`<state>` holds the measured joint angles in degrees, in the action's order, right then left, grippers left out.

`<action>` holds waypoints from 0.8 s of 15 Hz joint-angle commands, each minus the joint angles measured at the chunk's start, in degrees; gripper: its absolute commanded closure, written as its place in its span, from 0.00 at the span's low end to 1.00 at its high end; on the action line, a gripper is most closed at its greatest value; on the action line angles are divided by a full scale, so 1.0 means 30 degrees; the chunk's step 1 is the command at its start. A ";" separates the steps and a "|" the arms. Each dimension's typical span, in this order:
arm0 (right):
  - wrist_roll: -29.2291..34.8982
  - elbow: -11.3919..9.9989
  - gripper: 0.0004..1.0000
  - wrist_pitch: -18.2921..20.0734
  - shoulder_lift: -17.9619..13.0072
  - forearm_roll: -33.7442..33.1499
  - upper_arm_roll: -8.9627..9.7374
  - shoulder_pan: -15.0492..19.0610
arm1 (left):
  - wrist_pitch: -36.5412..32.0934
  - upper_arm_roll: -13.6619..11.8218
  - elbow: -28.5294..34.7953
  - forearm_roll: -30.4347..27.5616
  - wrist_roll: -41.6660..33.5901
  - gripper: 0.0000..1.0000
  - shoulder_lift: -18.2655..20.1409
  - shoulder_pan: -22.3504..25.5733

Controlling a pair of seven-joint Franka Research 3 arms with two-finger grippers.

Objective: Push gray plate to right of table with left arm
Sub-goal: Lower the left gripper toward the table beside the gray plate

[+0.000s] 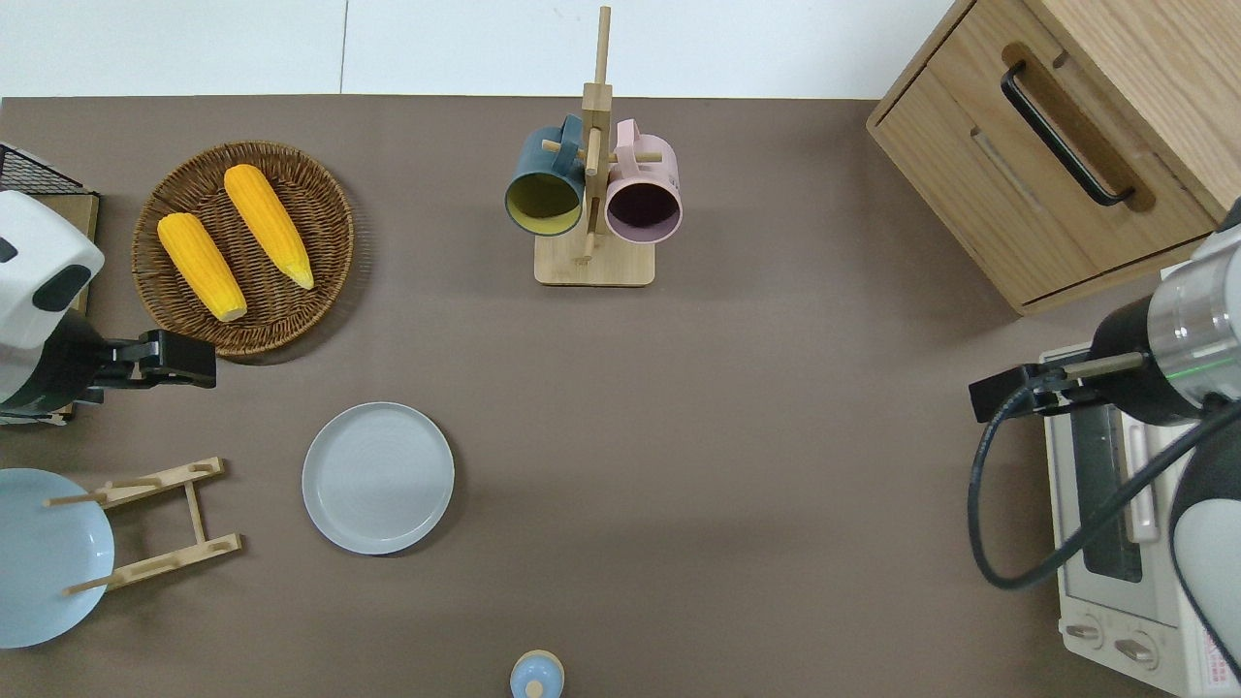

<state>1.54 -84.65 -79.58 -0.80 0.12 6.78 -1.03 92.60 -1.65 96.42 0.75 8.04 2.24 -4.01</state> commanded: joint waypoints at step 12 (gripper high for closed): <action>0.0043 0.0152 0.02 0.0307 -0.0057 0.0078 0.0230 0.0371 | 0.6276 -0.0152 0.7934 0.0071 -0.1097 0.00 0.2182 0.0487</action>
<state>1.54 -84.65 -79.58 -0.80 0.12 6.78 -1.03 106.42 -2.07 113.77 0.75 5.59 6.10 -3.31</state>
